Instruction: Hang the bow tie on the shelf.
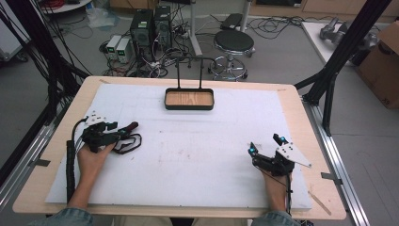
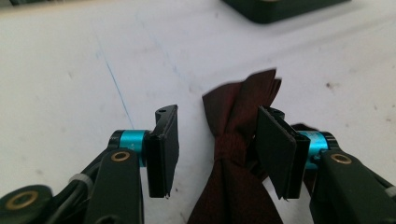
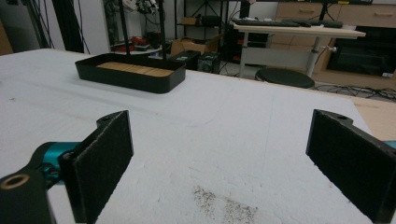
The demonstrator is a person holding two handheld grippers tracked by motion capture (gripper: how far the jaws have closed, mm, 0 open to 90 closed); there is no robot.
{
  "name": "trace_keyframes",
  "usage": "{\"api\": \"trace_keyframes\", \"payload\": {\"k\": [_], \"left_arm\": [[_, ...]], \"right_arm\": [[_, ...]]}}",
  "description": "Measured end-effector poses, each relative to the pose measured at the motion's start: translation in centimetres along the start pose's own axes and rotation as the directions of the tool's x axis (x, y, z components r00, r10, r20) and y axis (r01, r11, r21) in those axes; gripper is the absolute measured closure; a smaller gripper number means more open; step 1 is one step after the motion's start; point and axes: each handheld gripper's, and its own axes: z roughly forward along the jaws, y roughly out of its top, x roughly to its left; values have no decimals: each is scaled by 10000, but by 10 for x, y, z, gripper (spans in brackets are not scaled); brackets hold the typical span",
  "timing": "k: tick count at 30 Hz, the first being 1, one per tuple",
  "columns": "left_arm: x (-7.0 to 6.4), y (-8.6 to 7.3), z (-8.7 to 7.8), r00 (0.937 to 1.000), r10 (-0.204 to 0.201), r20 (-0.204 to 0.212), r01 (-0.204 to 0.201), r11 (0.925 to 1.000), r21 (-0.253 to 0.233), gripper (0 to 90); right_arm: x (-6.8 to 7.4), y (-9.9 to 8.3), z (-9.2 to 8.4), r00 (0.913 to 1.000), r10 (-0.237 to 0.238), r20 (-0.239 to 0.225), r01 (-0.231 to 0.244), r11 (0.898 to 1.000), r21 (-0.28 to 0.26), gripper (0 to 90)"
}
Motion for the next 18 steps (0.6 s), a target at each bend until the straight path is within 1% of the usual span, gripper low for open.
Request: {"api": "trace_keyframes", "payload": {"k": [1,2,3,4,5,8,10,11,14,15,16,17,18], "left_arm": [[-1,1,2,10000,48,23,-49,9995,301,498],[-2,1,4,9999,118,-58,-114,9984,550,507],[-4,1,6,9998,184,-87,-178,9976,674,514],[-5,0,6,9996,280,-95,-272,9966,775,545],[-6,0,6,9994,337,-89,-329,9964,781,565],[-7,0,6,9991,415,-65,-410,9967,698,679],[-7,0,6,9989,476,-44,-472,9964,708,708],[-8,-1,5,9982,595,-23,-592,9959,684,716],[-9,-1,4,9980,630,60,-633,9964,571,724],[-10,0,1,9977,650,169,-655,9974,293,726],[-10,0,1,9977,650,169,-655,9974,293,726],[-13,4,-4,9971,699,314,-692,9974,-225,726],[-13,4,-4,9971,699,314,-692,9974,-225,726]], "right_arm": [[0,0,0,10000,-29,26,29,10000,-20,65],[1,0,0,10000,-63,31,63,10000,9,65],[1,0,0,10000,-79,33,79,10000,11,65],[0,0,0,9999,-127,55,128,9999,-23,65],[1,0,1,10000,4,55,-4,10000,-37,65],[0,0,0,10000,10,1,-10,10000,-2,65],[1,0,0,10000,-24,27,24,10000,-3,65],[0,0,0,9999,-107,43,107,9999,-22,65],[0,0,0,10000,-23,56,23,10000,-24,65],[0,0,0,10000,0,35,0,10000,-14,65],[0,0,0,10000,29,28,-29,10000,-10,65],[0,0,0,10000,27,24,-27,10000,-15,65],[0,0,0,10000,22,25,-21,10000,-12,65]]}}
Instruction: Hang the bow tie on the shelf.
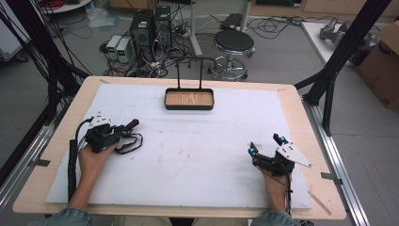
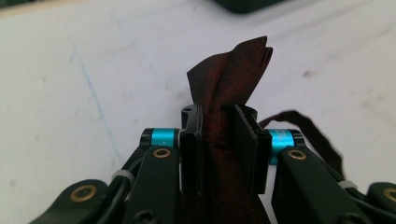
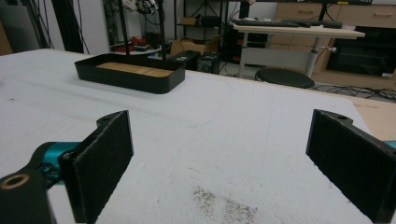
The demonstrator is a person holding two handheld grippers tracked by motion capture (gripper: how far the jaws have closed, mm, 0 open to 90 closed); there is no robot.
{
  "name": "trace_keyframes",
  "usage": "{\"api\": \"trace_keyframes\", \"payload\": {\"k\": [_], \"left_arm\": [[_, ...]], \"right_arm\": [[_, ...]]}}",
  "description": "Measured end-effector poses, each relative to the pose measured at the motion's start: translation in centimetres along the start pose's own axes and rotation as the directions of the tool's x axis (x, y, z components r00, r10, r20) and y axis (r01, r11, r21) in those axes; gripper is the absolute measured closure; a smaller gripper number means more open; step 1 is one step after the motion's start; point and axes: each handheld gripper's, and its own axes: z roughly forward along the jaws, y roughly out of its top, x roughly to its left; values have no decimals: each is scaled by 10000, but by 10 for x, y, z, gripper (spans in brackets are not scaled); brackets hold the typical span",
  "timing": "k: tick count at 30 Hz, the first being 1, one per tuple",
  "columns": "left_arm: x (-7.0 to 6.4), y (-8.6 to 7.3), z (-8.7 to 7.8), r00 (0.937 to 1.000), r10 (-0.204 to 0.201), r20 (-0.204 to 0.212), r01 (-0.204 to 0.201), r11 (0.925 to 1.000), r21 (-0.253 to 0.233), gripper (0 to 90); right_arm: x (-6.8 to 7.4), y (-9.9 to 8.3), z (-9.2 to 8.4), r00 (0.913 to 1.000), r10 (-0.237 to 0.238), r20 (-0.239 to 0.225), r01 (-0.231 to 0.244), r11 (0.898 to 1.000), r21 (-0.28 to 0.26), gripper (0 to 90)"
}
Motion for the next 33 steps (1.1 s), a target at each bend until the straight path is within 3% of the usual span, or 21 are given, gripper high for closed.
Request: {"api": "trace_keyframes", "payload": {"k": [1,4,7,11,13,16,23,29,33], "left_arm": [[-3,5,-5,9997,102,236,-90,9987,-502,726],[-6,9,-9,9983,316,486,-271,9956,-900,726],[-9,19,-14,9958,450,801,-321,9873,-1557,727],[-12,30,-14,9934,581,989,-396,9831,-1790,726],[-14,42,-12,9911,630,1173,-367,9760,-2145,727],[-15,49,-10,9899,662,1255,-364,9733,-2265,727],[-14,83,1,9785,1115,1737,-647,9649,-2546,727],[-9,108,11,9710,1160,2088,-539,9580,-2818,726],[-7,122,17,9666,1204,2265,-529,9576,-2833,726]], "right_arm": [[0,0,0,10000,-29,8,29,10000,3,65],[0,0,0,10000,-31,41,31,10000,-5,65],[0,0,0,10000,-27,23,27,10000,16,65],[0,0,0,10000,-50,19,50,10000,18,65],[0,0,0,10000,-29,10,28,10000,13,65],[0,0,0,10000,-19,0,19,10000,18,65],[0,0,0,10000,-18,-7,18,10000,20,65],[0,0,0,10000,-54,14,54,10000,25,65],[1,0,0,10000,-58,-7,59,10000,79,65]]}}
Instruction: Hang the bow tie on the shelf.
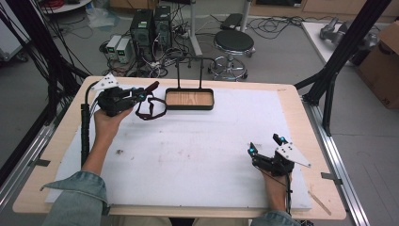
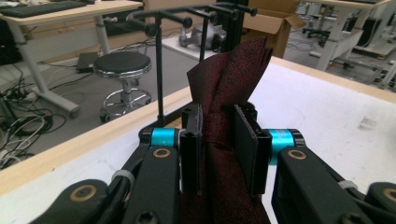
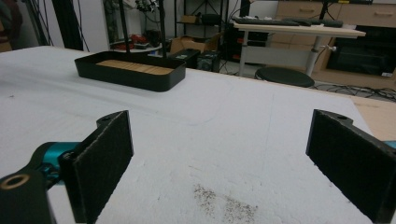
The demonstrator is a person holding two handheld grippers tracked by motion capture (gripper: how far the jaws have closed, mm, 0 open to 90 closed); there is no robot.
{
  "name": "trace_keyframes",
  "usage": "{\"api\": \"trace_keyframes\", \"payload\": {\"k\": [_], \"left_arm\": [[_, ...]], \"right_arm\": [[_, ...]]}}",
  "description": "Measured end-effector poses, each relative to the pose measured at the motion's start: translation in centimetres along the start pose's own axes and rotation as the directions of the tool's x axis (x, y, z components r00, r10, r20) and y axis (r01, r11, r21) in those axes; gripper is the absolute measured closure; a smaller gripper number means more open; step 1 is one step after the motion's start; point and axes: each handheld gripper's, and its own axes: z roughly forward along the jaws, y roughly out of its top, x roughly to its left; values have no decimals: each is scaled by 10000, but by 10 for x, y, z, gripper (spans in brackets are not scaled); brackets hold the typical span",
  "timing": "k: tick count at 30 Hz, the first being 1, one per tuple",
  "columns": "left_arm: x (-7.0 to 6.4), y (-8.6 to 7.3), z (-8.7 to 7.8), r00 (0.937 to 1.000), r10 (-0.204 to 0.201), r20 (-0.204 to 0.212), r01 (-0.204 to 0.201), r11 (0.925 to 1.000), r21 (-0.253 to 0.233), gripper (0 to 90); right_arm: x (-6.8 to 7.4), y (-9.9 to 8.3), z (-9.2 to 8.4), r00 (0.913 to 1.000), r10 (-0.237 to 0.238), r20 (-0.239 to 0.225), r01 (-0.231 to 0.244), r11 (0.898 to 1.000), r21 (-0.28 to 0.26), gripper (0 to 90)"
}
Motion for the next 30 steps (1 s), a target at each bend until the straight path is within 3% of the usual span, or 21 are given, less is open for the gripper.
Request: {"api": "trace_keyframes", "payload": {"k": [12,30], "left_arm": [[9,13,19,9983,251,520,-248,9997,-56,726],[14,44,34,9960,587,675,-576,9982,-188,726]], "right_arm": [[0,0,0,10000,-4,3,4,10000,6,65],[0,0,0,10000,-8,12,8,10000,28,65]]}}
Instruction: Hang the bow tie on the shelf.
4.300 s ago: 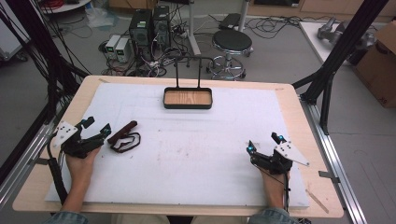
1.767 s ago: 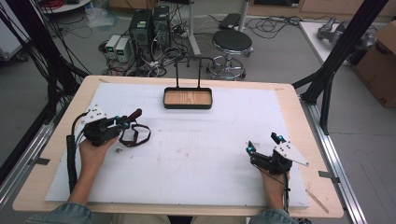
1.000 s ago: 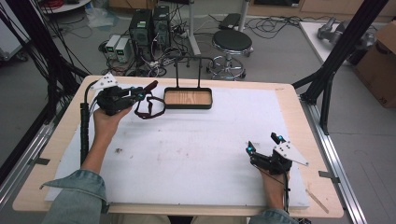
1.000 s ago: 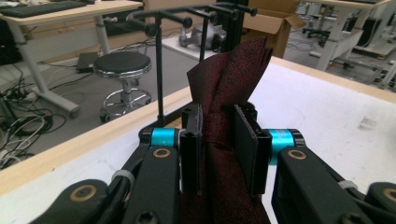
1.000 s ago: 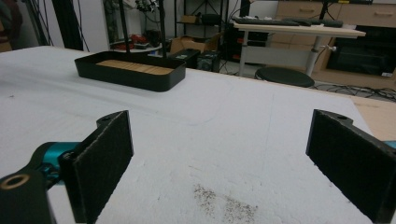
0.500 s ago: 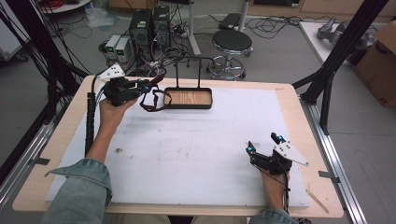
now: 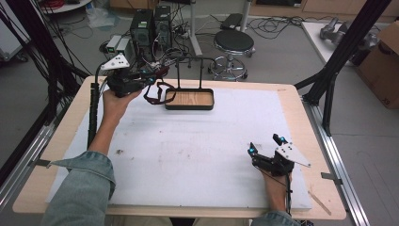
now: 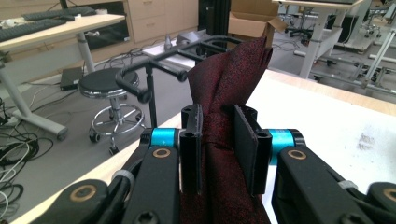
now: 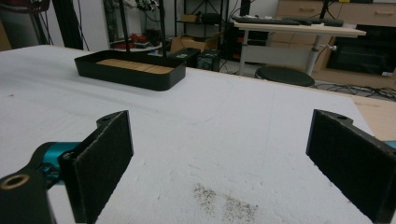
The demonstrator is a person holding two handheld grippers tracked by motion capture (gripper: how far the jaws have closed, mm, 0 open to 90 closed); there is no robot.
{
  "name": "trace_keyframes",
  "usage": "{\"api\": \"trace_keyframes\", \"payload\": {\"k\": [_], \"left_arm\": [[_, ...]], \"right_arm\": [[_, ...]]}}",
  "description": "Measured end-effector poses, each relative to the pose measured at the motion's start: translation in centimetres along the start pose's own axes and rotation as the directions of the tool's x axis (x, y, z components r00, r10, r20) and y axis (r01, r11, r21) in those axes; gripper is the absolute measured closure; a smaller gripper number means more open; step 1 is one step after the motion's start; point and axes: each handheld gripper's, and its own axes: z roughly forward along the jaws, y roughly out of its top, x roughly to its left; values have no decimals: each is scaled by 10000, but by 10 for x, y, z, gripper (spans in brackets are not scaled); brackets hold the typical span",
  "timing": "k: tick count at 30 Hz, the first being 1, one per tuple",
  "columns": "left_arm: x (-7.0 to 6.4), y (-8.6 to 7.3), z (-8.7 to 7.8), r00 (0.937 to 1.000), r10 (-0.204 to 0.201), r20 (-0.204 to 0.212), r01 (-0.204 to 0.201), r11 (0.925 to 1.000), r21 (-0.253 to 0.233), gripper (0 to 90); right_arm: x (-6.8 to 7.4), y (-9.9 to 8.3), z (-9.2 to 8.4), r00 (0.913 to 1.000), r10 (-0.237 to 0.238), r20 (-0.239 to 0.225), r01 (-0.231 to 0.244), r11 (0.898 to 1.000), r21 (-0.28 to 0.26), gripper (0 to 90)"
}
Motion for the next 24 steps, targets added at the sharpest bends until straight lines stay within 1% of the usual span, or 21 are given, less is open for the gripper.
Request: {"api": "trace_keyframes", "payload": {"k": [6,10,12,14,16,18,24], "left_arm": [[2,4,5,10000,-14,-96,14,10000,-12,726],[7,7,8,9997,-113,-221,112,9999,-47,726],[9,9,10,9994,-70,-346,65,9999,-134,726],[11,9,11,9993,-154,-327,149,9998,-156,726],[13,10,14,9989,-94,-456,90,9999,-83,726],[15,12,18,9990,-118,-425,114,9999,-91,726],[17,17,31,9981,-97,-602,100,9999,46,726]], "right_arm": [[0,0,0,10000,-51,17,51,10000,0,65],[0,0,0,10000,-70,11,70,10000,3,65],[0,0,0,10000,-54,15,54,10000,5,65],[1,0,0,10000,-38,-1,38,10000,12,65],[0,0,0,10000,-52,0,52,10000,20,65],[0,0,0,10000,-64,10,64,10000,5,65],[0,0,0,10000,-7,-18,7,10000,1,65]]}}
